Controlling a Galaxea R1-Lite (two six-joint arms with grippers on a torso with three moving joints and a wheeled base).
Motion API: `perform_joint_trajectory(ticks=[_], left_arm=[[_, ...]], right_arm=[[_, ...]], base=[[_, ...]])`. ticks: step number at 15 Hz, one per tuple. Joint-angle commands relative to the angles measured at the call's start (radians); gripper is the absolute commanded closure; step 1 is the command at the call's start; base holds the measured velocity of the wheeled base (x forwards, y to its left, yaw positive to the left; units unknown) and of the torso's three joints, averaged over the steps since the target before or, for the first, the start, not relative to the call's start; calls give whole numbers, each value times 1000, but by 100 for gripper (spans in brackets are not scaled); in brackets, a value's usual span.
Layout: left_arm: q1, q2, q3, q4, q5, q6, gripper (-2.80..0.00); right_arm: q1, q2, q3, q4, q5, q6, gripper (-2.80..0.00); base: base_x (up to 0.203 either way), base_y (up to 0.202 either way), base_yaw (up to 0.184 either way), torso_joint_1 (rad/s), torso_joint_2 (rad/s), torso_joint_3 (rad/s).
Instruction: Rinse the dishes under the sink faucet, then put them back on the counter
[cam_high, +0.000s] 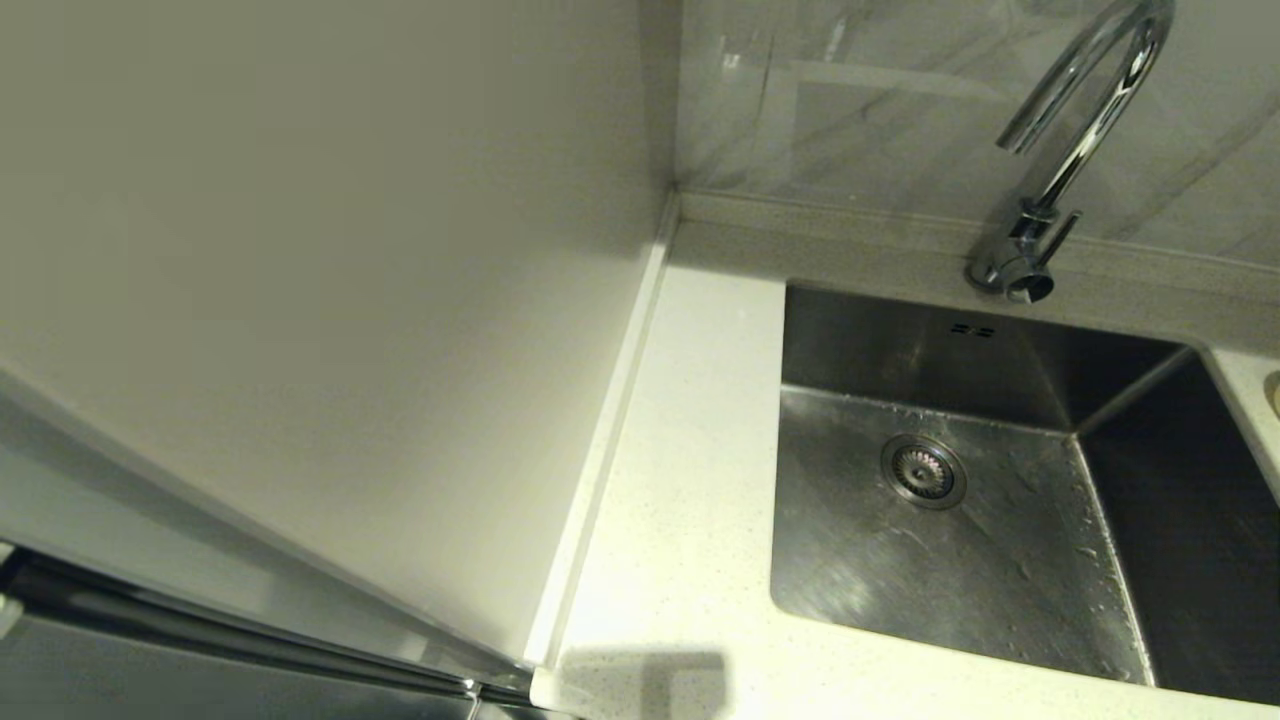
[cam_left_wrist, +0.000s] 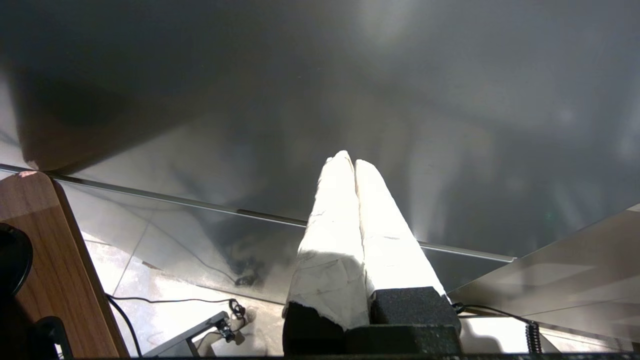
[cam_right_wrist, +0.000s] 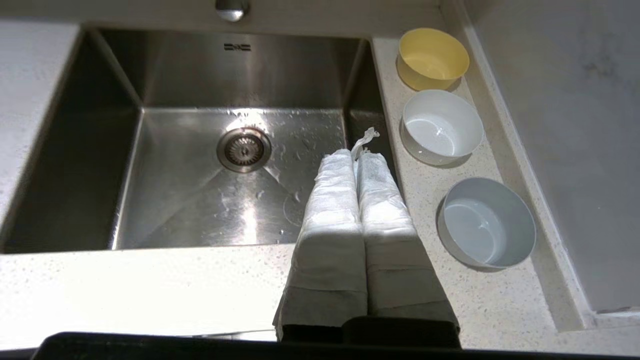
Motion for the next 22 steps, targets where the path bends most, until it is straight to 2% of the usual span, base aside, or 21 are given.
perform_joint_trajectory(ticks=[1, 3, 5, 7, 9, 11, 12, 14, 18, 22], left_arm=[[0, 0, 3, 0, 0, 0, 0], [0, 0, 3, 0, 0, 0, 0], [0, 0, 3, 0, 0, 0, 0], [0, 0, 2, 0, 0, 0, 0], [-1, 0, 3, 0, 0, 0, 0], [0, 0, 3, 0, 0, 0, 0], [-1, 0, 3, 0, 0, 0, 0], [0, 0, 3, 0, 0, 0, 0], [0, 0, 3, 0, 0, 0, 0], [0, 0, 3, 0, 0, 0, 0]], right_arm=[[-11, -157, 60, 6, 17, -5, 0], [-16, -227, 155, 10, 63, -13, 0], [-18, -229, 246, 5, 117, 16, 0], [-18, -229, 399, -64, 189, 19, 0], [-18, -229, 591, -213, 246, -9, 0], [-18, -230, 773, -478, 299, -65, 0], [-18, -230, 839, -570, 345, -98, 0], [-18, -230, 866, -626, 387, -147, 0], [-18, -230, 865, -625, 381, -60, 0], [-18, -230, 865, -627, 380, -60, 0]], base=[[0, 0, 0, 0, 0, 0], [0, 0, 0, 0, 0, 0], [0, 0, 0, 0, 0, 0], [0, 0, 0, 0, 0, 0], [0, 0, 0, 0, 0, 0], [0, 0, 0, 0, 0, 0], [0, 0, 0, 0, 0, 0], [0, 0, 0, 0, 0, 0], [0, 0, 0, 0, 0, 0], [0, 0, 0, 0, 0, 0]])
